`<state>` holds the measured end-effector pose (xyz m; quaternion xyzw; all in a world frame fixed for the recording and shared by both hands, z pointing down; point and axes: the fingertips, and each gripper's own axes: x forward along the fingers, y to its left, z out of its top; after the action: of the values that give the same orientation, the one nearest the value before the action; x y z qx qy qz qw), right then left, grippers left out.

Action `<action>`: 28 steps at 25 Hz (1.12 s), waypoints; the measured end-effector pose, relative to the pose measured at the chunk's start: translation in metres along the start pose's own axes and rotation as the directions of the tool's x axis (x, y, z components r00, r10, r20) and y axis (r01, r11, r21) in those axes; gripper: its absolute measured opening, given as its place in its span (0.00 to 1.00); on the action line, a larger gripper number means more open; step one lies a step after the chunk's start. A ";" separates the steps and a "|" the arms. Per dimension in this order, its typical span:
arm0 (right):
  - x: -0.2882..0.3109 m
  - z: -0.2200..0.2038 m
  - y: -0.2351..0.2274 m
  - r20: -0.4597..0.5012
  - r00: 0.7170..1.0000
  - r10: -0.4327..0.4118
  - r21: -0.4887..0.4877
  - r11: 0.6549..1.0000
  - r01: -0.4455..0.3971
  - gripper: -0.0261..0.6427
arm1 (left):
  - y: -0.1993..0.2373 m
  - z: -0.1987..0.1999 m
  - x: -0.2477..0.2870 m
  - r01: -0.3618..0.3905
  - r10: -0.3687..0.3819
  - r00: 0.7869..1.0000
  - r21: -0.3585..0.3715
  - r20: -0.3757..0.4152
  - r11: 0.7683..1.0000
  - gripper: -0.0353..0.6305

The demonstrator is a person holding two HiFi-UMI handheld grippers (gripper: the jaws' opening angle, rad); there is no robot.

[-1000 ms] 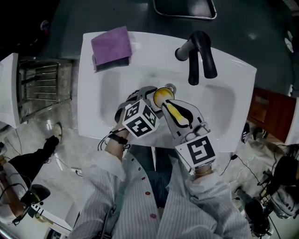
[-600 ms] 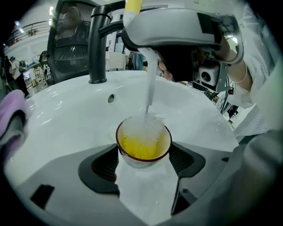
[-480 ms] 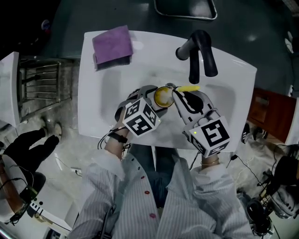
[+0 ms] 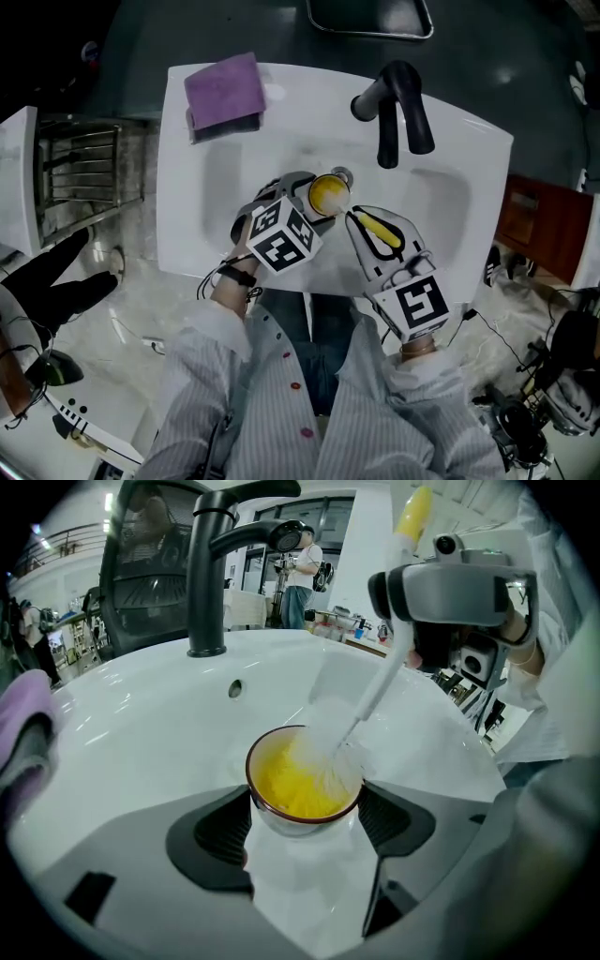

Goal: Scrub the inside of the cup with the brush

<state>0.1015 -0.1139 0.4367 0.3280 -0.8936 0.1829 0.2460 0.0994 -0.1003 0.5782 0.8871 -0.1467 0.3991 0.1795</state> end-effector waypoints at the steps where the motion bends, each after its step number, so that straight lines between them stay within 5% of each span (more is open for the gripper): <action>1: 0.001 0.000 0.005 -0.012 1.000 0.000 -0.024 1.000 0.000 0.12 | 0.000 0.000 0.000 0.001 -0.001 1.000 -0.001 0.000 1.000 0.61; 14: 0.044 0.031 0.013 0.000 1.000 0.027 -0.118 0.993 -0.027 0.12 | 0.000 0.000 -0.002 0.007 -0.007 1.000 0.003 0.003 1.000 0.61; 28: 0.015 0.008 -0.027 -0.008 1.000 -0.019 0.055 0.998 0.019 0.12 | -0.002 -0.001 -0.002 0.018 -0.018 1.000 -0.006 0.007 1.000 0.60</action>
<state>0.1071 -0.1445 0.4427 0.3424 -0.8842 0.2062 0.2417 0.0976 -0.0980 0.5768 0.8893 -0.1404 0.3940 0.1852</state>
